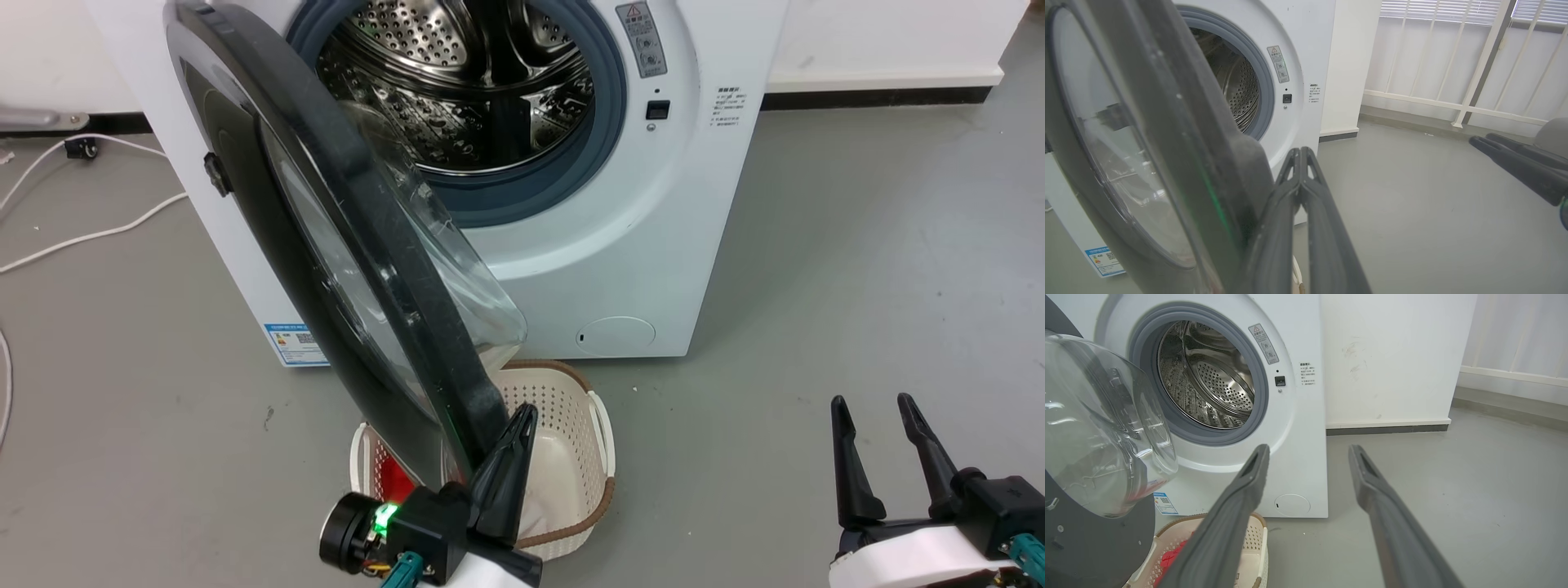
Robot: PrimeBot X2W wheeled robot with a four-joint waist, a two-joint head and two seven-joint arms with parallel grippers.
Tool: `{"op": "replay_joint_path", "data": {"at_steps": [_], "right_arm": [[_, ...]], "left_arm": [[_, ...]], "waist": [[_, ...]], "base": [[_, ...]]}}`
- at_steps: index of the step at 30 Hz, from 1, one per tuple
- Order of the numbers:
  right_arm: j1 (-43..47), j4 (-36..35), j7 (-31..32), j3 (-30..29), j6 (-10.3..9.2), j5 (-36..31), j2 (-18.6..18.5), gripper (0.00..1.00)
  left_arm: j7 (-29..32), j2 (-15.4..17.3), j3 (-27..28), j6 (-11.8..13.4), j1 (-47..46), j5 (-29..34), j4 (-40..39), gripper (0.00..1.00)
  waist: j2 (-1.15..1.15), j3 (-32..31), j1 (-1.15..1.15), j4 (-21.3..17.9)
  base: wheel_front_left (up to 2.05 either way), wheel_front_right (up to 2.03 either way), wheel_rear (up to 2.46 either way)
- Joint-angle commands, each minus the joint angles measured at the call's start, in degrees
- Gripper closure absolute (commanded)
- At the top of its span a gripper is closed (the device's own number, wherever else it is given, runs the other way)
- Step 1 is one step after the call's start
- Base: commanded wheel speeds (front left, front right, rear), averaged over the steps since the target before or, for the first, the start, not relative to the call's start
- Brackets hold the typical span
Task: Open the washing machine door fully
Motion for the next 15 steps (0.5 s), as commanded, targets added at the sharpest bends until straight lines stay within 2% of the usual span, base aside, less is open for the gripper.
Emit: {"op": "replay_joint_path", "data": {"at_steps": [1,8,15], "right_arm": [[0.52,0.05,-0.06,0.05,-0.04,0.25,0.18,0.00],[1.27,-0.25,-0.05,-0.08,-0.04,0.42,0.17,0.00],[1.91,-0.88,0.00,-0.26,-0.04,0.33,0.17,0.00]], "left_arm": [[0.36,1.02,1.09,0.75,0.97,-0.18,0.58,1.00],[0.17,2.18,1.80,2.34,3.82,-0.45,-0.54,1.00],[0.35,3.27,2.95,4.63,6.98,-0.56,-3.73,1.00]], "waist": [[0.00,-0.23,0.00,0.07],[0.00,-1.02,0.00,0.79],[0.00,-1.46,0.00,3.80]], "base": [[0.00,0.00,0.00],[0.00,0.00,0.00],[0.00,0.00,0.00]]}}
